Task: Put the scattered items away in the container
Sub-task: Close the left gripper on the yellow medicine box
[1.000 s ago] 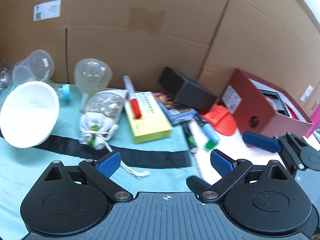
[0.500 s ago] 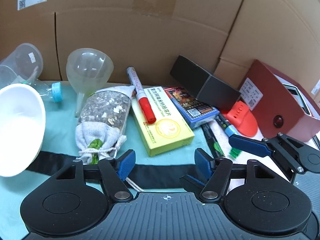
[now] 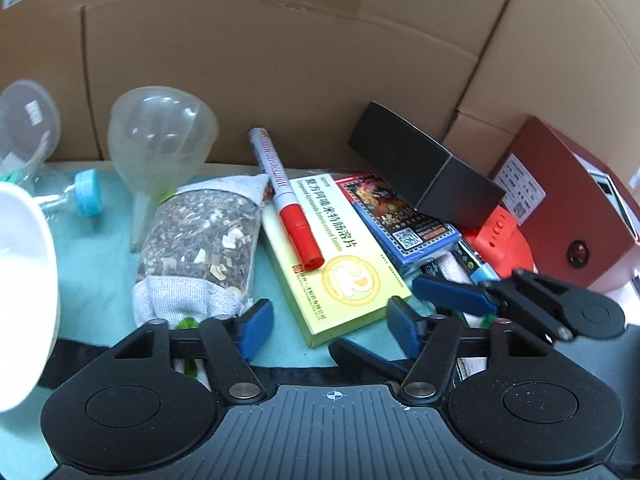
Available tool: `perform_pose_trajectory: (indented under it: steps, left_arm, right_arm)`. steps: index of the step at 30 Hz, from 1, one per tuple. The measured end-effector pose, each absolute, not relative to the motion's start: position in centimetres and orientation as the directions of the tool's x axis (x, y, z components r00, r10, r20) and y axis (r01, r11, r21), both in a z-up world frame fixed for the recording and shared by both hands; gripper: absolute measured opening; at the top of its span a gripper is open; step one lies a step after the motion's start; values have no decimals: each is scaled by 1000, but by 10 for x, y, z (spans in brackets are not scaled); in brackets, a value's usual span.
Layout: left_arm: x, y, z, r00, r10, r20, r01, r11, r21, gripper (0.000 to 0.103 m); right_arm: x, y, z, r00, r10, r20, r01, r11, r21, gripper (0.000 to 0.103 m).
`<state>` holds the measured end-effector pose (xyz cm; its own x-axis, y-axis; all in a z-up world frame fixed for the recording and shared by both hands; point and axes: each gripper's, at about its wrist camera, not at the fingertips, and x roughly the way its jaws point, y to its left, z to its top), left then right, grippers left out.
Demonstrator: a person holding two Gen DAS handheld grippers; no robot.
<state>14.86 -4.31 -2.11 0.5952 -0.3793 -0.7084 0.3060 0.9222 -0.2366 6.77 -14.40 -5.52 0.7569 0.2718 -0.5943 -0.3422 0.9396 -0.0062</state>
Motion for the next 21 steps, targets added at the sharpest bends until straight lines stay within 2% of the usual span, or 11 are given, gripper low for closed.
perform_pose_trajectory:
  steps: [4, 8, 12, 21]
  left_arm:
    - [152, -46, -23, 593, -385, -707, 315, 919, -237, 73]
    - [147, -55, -26, 592, -360, -721, 328, 925, -193, 72]
    - [139, -53, -24, 584, -365, -725, 321, 924, -206, 62]
    - [87, -55, -9, 584, -392, -711, 337, 914, -228, 62]
  right_arm:
    - [77, -143, -58, 747, 283, -602, -351, 937, 6, 72]
    - [79, -137, -61, 725, 299, -620, -373, 928, 11, 60]
    - [72, -139, -57, 725, 301, -620, -376, 927, 11, 58]
    - [25, -144, -39, 721, 319, -615, -405, 914, -1, 57]
